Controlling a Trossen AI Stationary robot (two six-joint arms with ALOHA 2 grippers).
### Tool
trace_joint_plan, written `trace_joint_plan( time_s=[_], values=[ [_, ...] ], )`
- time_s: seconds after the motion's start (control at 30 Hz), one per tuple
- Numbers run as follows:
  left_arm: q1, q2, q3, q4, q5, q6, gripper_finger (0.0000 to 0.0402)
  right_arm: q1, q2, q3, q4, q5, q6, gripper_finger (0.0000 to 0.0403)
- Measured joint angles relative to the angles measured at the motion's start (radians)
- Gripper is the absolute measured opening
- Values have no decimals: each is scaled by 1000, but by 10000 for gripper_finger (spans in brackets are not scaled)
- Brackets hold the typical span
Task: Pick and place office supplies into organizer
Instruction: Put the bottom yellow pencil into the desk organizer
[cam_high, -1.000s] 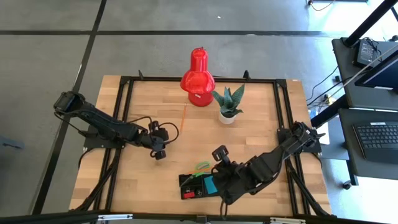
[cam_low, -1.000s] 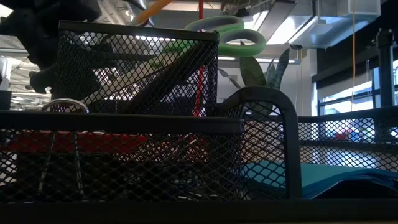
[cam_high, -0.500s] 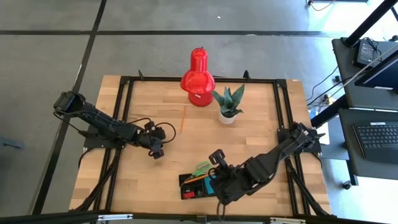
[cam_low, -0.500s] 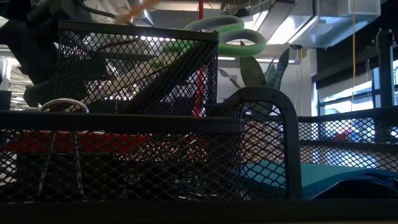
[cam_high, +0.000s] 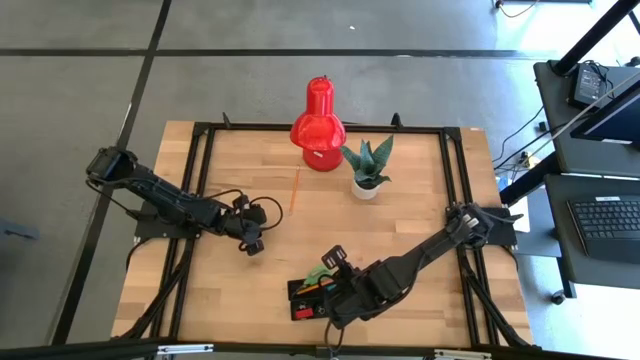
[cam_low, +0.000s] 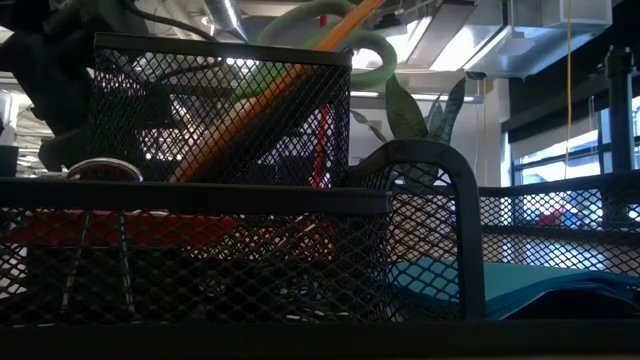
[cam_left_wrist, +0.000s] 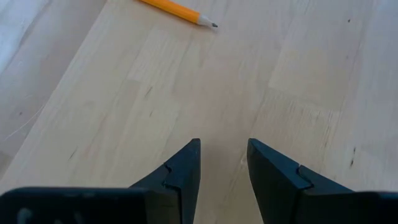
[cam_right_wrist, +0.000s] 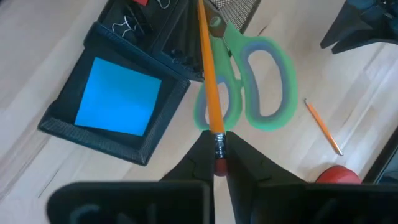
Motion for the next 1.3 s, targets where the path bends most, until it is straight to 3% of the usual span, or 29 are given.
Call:
trace_joint_plan(
  time_s=[0.27, 0.83, 1.3],
  values=[
    [0, 0, 0, 0, 0, 0, 125, -3, 3, 0, 61, -3, -50, 23],
    [0, 0, -1, 1, 0, 0, 125, -46, 25, -1, 82, -126, -48, 44],
    [0, 0, -1, 1, 0, 0, 125, -47, 25, -1, 87, -128, -47, 50]
  ],
)
